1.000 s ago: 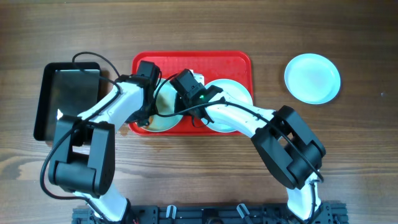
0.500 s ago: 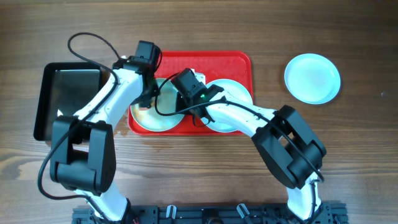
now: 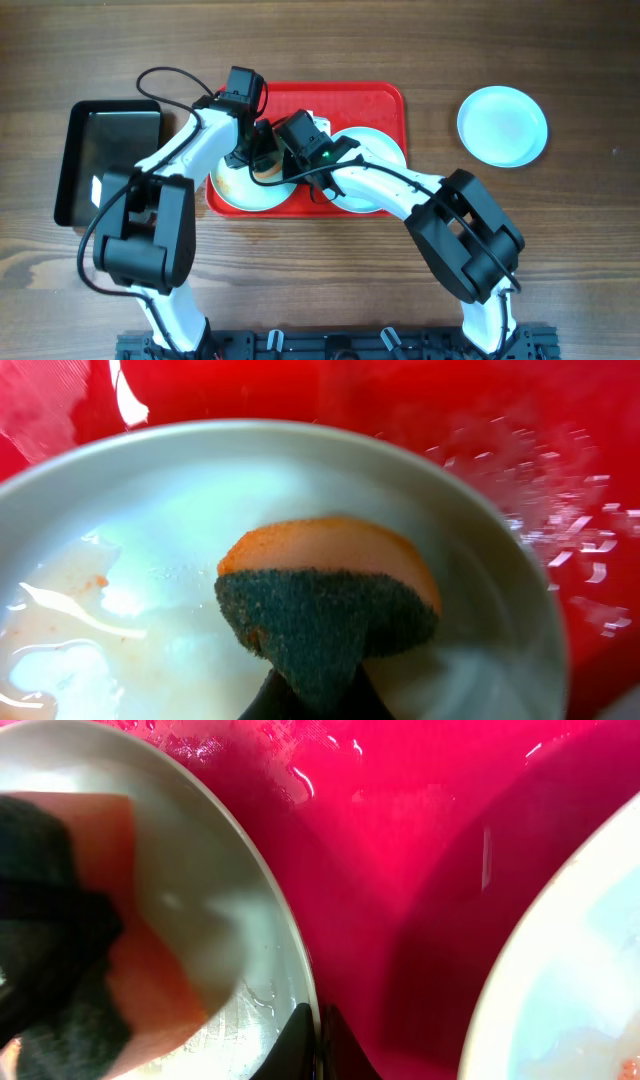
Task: Clean dirty plates on tray and stack at the side
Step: 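Keep scrubbing the plate with the left gripper's sponge in circles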
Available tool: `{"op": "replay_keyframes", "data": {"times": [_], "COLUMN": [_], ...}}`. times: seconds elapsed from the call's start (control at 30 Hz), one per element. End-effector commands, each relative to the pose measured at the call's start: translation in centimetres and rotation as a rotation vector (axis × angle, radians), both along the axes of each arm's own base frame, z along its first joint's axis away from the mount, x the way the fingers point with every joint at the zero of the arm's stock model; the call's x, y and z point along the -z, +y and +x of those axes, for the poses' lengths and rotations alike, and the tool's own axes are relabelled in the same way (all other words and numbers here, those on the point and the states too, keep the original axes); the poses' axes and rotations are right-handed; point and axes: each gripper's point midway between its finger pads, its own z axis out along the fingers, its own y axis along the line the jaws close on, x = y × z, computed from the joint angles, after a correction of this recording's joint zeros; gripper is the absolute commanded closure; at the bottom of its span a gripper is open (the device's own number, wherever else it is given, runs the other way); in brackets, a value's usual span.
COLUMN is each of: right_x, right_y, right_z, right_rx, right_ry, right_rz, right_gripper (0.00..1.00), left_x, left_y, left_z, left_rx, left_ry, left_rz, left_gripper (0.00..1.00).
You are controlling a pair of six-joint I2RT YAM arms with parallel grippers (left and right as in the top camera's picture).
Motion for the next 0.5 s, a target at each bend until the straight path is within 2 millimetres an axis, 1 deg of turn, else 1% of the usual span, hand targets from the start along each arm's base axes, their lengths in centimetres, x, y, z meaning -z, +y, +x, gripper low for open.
{"op": "replay_keyframes", "data": {"times": [0.0,0.07,0.13,0.33,0.4,0.47], "right_x": [1.4,1.4,1.4,1.4,1.4,1.4], "right_y": [-1.2,-1.2,-1.2,-1.2,-1.2,-1.2], "right_z": [0.2,0.2,0.2,0.2,0.2,0.2], "right_rx": [0.027,0.027,0.027,0.023,0.019,0.02], "right_ry": [0.007,0.007,0.007,0.006,0.005,0.005], "right_rz": [-0.053,-0.053,-0.053,-0.055,-0.056,-0.056], "right_gripper": [0.96,0.95,0.96,0.96,0.96,0.96], "left_x": [0.9,0.9,0.9,1.0,1.1,1.1], "left_y": [1.4,2.0,3.1,5.7,6.2,6.6], "left_z": [0.1,0.1,0.0,-1.1,-1.3,-2.0], "left_rx": [-0.029,-0.038,-0.052,-0.096,-0.106,-0.114], "left_ry": [0.012,0.012,0.015,0.07,0.081,0.11], "left_rz": [0.045,0.072,0.114,0.174,0.175,0.181], "left_gripper": [0.96,0.96,0.96,0.96,0.96,0.96]}}
